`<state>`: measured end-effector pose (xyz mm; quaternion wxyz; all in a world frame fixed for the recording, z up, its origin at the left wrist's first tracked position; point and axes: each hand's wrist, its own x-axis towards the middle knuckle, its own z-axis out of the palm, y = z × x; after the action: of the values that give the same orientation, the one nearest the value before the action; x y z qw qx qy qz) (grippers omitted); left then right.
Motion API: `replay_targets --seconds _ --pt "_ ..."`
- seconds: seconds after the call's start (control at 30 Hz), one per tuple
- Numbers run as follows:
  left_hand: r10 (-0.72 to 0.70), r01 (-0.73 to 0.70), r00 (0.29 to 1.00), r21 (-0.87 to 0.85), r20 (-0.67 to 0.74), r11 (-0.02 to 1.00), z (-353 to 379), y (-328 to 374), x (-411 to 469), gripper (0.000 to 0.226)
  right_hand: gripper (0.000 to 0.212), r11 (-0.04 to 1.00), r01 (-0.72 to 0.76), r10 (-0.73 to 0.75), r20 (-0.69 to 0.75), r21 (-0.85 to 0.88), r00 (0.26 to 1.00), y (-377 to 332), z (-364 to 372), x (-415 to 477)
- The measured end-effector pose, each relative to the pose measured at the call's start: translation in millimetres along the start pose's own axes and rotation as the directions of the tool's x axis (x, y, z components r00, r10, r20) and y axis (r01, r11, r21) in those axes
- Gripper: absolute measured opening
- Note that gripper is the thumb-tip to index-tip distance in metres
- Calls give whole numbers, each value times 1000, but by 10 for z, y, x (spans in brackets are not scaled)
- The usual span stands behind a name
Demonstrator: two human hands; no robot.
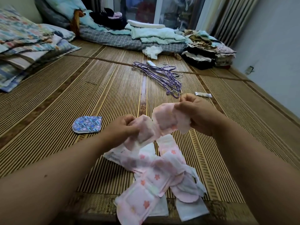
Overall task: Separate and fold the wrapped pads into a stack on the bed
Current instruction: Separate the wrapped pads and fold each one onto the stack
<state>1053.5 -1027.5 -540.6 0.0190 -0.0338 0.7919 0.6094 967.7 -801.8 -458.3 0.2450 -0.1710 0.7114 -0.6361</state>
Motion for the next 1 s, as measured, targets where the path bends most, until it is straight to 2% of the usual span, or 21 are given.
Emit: replay_targets --seconds 0.13,0.2,0.27,0.33,0.43,0.5,0.57,0.63,0.73,0.8,0.87,0.93,0.97,1.0 --pt "17 -4 995 135 -95 991 -81 -90 5 5 17 987 -22 21 -12 -158 1000 28 -97 -30" --pt "43 -17 994 241 -102 970 -172 -119 3 3 20 957 -53 45 -37 -286 998 48 -137 -47" --pt "78 -33 990 346 -115 938 -260 -148 7 13 20 878 -60 13 -101 -476 995 95 -150 -46" --pt "141 -59 977 434 -159 899 -319 -156 22 20 16 771 -44 -91 -178 -636 980 169 -139 -26" --pt "304 -127 925 568 -229 813 -330 -151 28 16 22 630 -35 -260 -253 -776 932 375 -133 6" --pt "422 -186 886 684 -194 706 -301 -181 -20 10 25 605 -67 -299 -305 -794 904 579 -133 -7" --pt "499 -288 866 786 -29 546 -238 -265 -104 8 23 595 -134 -262 -349 -793 900 817 -130 -45" --pt "462 -356 877 818 127 451 -158 -373 -193 5 24 547 -230 -163 -372 -805 914 1056 -124 -103" --pt "320 -333 927 818 195 468 -89 -519 -273 14 27 495 -336 -31 -402 -802 915 1286 -120 -203" --pt "284 -316 939 811 193 493 -82 -570 -307 13 28 486 -381 22 -424 -787 905 1302 -135 -238" --pt "282 -314 940 808 192 498 -83 -602 -332 14 25 467 -393 10 -440 -792 898 1264 -138 -228" --pt "292 -307 940 804 173 509 -85 -617 -356 17 12 536 -350 -83 -461 -768 883 1233 -127 -196" --pt "304 -294 941 804 149 516 -90 -629 -366 19 16 588 -325 -104 -468 -740 878 1217 -111 -174" --pt "320 -275 941 808 114 522 -96 -639 -373 23 32 633 -317 -77 -465 -706 882 1202 -95 -147"
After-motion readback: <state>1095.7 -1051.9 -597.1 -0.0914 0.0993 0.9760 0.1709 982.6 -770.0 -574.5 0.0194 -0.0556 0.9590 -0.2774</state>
